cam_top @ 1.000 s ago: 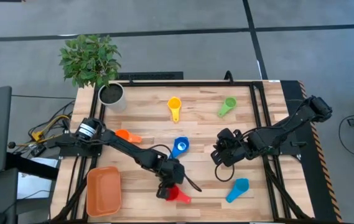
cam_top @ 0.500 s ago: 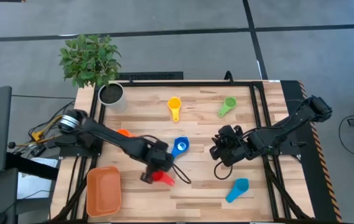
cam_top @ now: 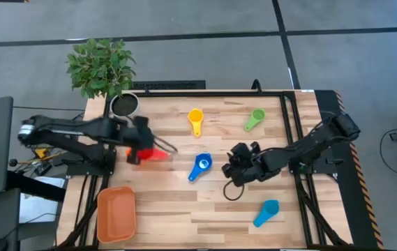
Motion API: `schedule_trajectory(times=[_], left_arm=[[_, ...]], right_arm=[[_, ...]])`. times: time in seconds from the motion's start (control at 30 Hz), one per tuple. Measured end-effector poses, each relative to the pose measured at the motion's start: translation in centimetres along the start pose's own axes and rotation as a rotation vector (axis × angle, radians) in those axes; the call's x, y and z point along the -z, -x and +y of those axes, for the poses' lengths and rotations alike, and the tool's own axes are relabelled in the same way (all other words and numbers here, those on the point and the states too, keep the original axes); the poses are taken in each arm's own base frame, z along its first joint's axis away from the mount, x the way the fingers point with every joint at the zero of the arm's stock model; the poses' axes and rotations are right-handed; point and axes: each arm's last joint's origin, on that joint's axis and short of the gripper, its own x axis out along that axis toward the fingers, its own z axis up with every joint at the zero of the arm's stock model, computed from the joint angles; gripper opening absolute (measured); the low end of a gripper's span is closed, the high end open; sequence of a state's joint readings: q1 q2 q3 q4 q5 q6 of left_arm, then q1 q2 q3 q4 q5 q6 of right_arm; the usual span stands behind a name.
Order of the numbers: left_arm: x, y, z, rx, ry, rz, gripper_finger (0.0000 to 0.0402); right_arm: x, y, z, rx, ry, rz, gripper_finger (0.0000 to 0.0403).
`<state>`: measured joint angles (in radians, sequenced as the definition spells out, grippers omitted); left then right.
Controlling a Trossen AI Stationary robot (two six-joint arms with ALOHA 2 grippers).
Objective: Nest measuring cups in basket
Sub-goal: Stack the red measuring cup on top of the orange measuring cup
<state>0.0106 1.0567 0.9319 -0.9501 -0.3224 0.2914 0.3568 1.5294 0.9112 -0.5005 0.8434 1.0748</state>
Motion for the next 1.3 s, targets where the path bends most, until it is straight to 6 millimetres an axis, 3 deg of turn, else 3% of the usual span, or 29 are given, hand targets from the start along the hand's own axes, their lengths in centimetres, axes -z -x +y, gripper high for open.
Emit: schedule_trajectory(times=[0.2, 0.37, 0.57, 1.07, 1.3], left_arm=[[4.4, -0.5, 1.5, 0.009, 0.114, 0.021, 0.0002], [6.0, -1.8, 1.4, 0.038, 0.183, 0.060, 0.0002], [6.4, -3.0, 1.0, 0.080, 0.225, 0.079, 0.0002], [6.2, -3.3, 1.0, 0.093, 0.228, 0.096, 0.0030], [5.9, -4.5, 0.9, 0.120, 0.219, 0.158, 0.0020]], right_arm=[[0.0, -2.2, 0.7, -0.008, 0.033, 0.008, 0.0119], [-0.2, -2.6, 0.6, 0.001, 0.037, 0.010, 0.0119], [-0.4, -2.4, 0.5, -0.004, 0.056, 0.005, 0.0119], [-0.5, -2.3, 0.7, -0.023, 0.028, -0.007, 0.0119], [-0.6, -2.3, 0.8, -0.030, 0.007, -0.005, 0.0119]])
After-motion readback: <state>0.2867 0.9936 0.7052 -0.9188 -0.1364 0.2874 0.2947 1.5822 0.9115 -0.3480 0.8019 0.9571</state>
